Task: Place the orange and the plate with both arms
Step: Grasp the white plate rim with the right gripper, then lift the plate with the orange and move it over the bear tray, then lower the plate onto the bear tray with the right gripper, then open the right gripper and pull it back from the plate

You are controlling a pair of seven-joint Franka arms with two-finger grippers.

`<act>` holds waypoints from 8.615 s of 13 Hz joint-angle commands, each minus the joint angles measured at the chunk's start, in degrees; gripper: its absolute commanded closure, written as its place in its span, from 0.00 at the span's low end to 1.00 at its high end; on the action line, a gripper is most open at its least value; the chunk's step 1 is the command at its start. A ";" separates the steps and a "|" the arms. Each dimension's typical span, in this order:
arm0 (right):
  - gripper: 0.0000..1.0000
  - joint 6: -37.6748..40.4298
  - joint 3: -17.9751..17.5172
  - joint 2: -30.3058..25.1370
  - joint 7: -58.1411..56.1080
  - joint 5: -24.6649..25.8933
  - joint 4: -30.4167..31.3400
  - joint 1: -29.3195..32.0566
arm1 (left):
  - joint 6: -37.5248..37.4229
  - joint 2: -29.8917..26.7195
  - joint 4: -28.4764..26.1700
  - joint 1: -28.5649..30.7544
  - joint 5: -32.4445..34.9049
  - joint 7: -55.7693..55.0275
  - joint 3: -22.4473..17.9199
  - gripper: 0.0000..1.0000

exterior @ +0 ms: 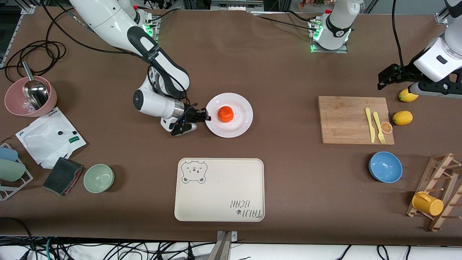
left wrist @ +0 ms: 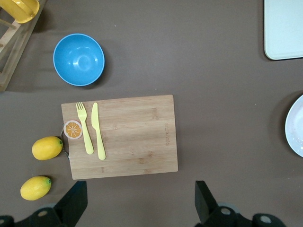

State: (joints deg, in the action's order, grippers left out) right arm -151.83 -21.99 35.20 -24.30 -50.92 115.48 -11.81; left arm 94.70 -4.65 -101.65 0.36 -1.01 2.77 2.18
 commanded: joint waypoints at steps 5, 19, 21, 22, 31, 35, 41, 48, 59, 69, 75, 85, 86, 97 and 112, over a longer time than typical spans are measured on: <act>0.92 -0.75 -0.34 1.97 -4.00 -1.47 -2.01 -0.14 | -0.31 0.69 1.36 0.34 0.66 1.37 0.19 0.00; 1.00 2.67 -0.34 1.89 -6.11 -9.64 -4.56 0.65 | -0.22 0.69 1.36 0.34 0.66 1.37 0.28 0.00; 1.00 4.16 -0.34 1.71 -6.11 -10.25 -5.52 1.09 | -0.22 0.69 1.45 0.34 0.57 1.28 0.19 0.00; 1.00 4.52 -0.34 1.62 -6.11 -10.43 -5.79 1.18 | -0.22 0.69 1.45 0.34 0.57 1.10 0.19 0.00; 1.00 9.36 -0.16 -0.22 -13.40 -21.86 -6.93 2.23 | -0.22 0.69 1.37 0.43 0.57 1.10 0.10 0.00; 1.00 14.87 0.37 -1.10 -13.49 -21.95 -8.42 5.47 | -0.22 0.69 1.36 0.61 0.57 1.19 0.02 0.00; 1.00 20.43 0.37 0.38 -13.49 -21.59 -16.32 12.33 | -0.22 0.69 1.36 0.78 0.57 1.28 0.02 0.00; 1.00 19.91 0.37 8.47 -12.97 -21.68 -26.26 13.74 | -0.22 0.78 1.36 1.49 0.57 1.37 0.02 0.00; 1.00 15.43 0.81 21.13 -13.76 -20.98 -39.97 12.87 | -0.22 0.96 1.36 1.84 0.57 1.37 0.02 0.00; 1.00 9.10 0.81 26.75 -14.63 -20.89 -44.54 10.14 | -0.22 0.96 1.36 1.84 0.48 1.37 0.02 0.00; 1.00 7.43 1.69 28.34 -16.39 -20.98 -45.51 8.83 | -0.22 1.04 1.36 1.84 0.39 1.10 0.02 0.00; 0.00 6.54 1.60 27.82 -18.23 -16.96 -45.08 8.56 | -0.22 1.04 1.36 1.92 0.39 1.37 0.02 0.00; 0.00 6.54 1.60 27.55 -17.80 -15.28 -44.99 8.65 | -0.22 1.04 1.36 1.92 0.39 1.37 0.02 0.00; 0.00 6.72 1.60 20.44 -17.27 -14.47 -38.76 8.47 | -0.22 1.04 1.37 1.92 0.39 1.28 0.02 0.00; 0.00 27.43 19.07 -8.65 -17.18 3.59 -8.86 8.47 | -0.22 1.04 1.36 2.01 0.39 1.37 0.02 0.00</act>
State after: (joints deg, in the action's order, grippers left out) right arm -129.32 -5.84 30.41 -41.56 -52.28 104.60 -3.37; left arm 94.74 -4.08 -101.46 1.95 -1.01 2.77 2.08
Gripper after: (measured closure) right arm 0.000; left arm 0.000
